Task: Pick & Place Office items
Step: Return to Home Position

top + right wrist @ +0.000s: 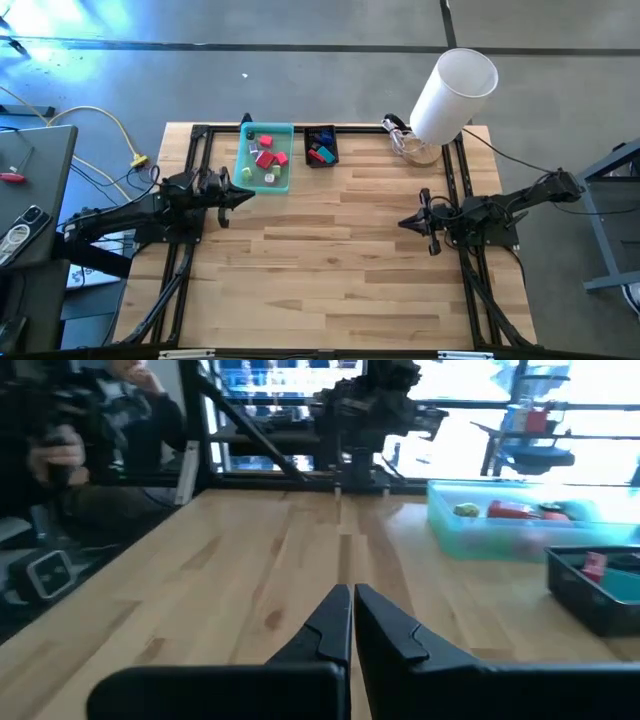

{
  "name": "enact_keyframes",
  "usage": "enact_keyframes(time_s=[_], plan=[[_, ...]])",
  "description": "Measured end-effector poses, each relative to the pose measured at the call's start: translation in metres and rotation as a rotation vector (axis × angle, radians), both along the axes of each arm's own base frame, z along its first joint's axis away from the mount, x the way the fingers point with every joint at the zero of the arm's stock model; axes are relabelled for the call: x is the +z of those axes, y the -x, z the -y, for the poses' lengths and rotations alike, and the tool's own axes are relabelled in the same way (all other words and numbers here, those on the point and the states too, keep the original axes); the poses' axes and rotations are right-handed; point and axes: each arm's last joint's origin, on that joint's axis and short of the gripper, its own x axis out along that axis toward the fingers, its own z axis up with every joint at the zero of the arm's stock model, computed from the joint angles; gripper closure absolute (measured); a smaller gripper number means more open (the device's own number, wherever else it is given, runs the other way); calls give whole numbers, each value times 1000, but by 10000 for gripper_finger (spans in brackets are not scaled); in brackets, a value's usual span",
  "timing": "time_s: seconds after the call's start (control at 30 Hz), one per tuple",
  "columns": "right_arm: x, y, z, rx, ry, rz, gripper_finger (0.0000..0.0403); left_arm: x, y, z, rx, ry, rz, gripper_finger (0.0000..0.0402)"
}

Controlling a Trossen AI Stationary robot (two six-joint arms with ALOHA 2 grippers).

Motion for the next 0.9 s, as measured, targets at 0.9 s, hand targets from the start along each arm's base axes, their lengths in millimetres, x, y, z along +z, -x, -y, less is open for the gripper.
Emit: enact_keyframes(time_s=[0.9], plan=[[-5,0,2,-70,21,-45,398,-17,-3,9,-47,-29,-84,400]])
